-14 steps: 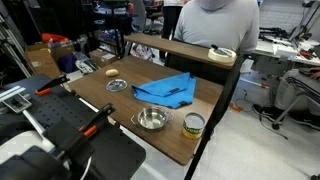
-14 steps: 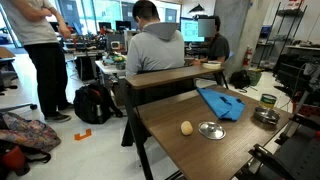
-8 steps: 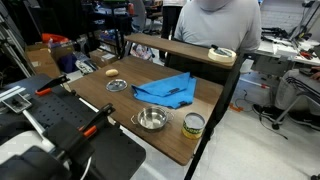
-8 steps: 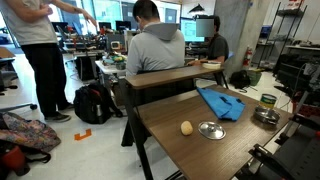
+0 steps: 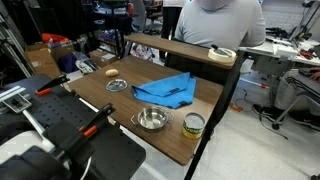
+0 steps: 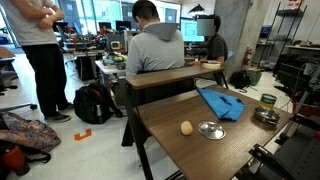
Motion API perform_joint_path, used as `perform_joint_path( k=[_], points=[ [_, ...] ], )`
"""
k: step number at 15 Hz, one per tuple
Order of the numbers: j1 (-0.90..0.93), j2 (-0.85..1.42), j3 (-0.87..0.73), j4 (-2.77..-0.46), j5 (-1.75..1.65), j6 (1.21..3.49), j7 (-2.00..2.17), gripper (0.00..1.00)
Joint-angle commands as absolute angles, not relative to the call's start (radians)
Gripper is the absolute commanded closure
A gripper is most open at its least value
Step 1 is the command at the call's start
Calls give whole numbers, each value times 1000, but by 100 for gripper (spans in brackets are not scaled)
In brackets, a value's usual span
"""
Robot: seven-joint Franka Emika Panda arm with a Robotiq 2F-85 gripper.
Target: Move the cloth to the left
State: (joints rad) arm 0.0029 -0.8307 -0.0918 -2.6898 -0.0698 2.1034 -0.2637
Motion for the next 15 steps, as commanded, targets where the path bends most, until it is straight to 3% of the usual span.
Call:
perform_joint_path(
  k=[1, 9, 15],
  points=[
    [-81, -737, -83, -2697, -154, 2162, -169, 0],
    [-212, -364, -149, -2637, -219, 2311, -86, 0],
    [-223, -55, -239, -2464, -120, 2367, -115, 0]
  ],
)
